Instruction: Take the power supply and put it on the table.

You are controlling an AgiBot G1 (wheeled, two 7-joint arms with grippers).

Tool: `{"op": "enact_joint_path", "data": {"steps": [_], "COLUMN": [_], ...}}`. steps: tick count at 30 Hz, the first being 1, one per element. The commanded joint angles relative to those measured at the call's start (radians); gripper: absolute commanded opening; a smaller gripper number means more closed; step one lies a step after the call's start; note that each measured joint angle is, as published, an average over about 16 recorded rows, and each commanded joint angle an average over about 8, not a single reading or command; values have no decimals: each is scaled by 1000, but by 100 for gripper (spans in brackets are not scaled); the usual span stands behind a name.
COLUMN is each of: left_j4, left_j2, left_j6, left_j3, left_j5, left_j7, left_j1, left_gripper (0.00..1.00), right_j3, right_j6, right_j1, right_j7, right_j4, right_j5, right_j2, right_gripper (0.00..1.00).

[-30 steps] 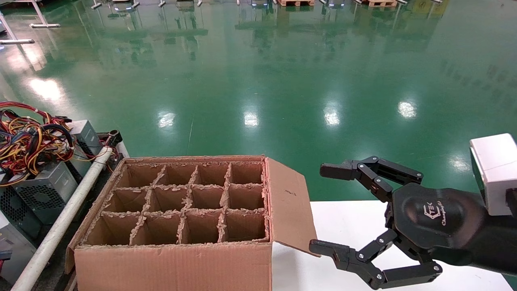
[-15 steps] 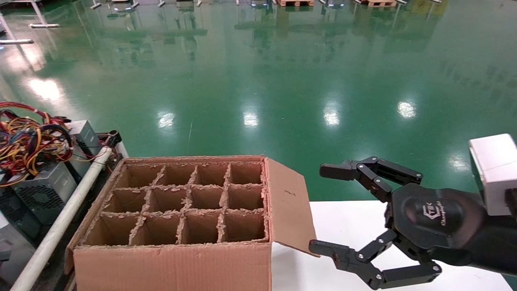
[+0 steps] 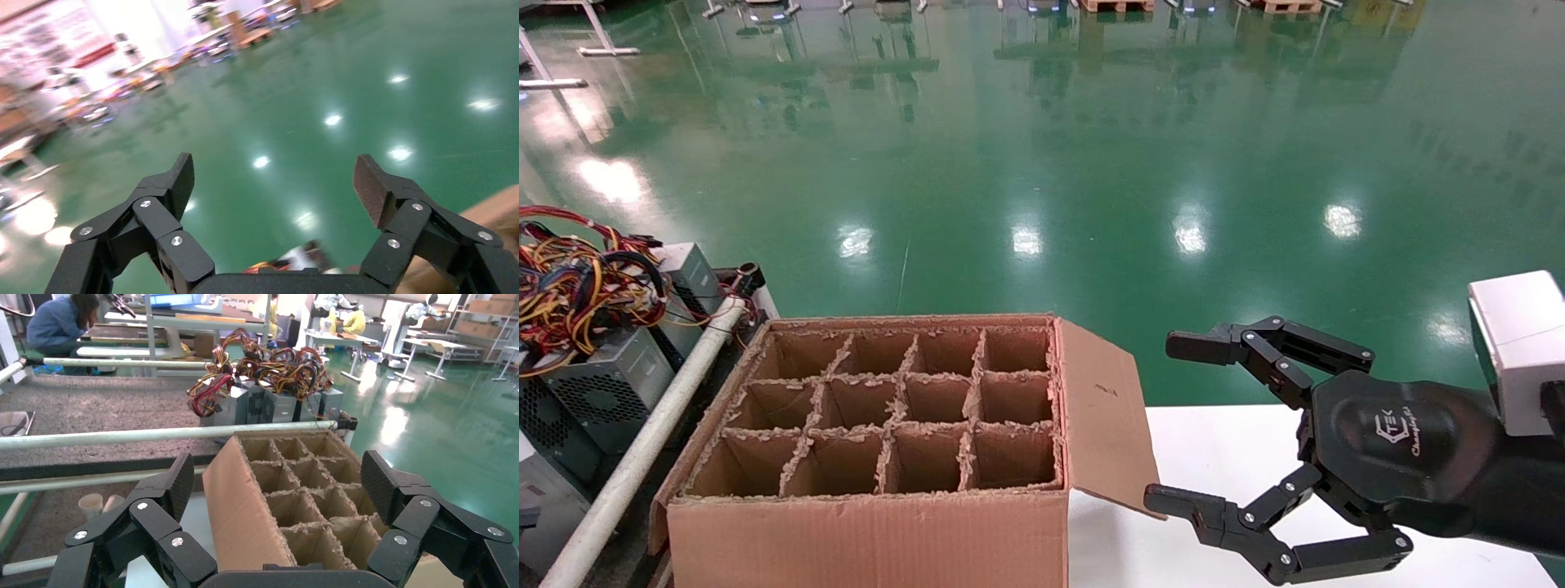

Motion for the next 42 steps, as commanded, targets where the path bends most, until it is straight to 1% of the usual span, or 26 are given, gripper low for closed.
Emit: {"op": "enact_joint_path", "data": {"steps": [1,42], "left_j4": [-11,-236], "left_j2": [14,300], "left_j6": [16,360], "left_j3": [-24,-540], "left_j5": [-12,-256], "left_j7": [17,371], "left_j1": [35,778], "left_gripper": [100,100], "right_j3": [0,0], "right_j6": [0,0], "right_j1": [0,0], "right_j7": [0,0], "right_j4": [0,0], "right_j5": [0,0], "right_j2": [0,0], "right_gripper": [100,100]}}
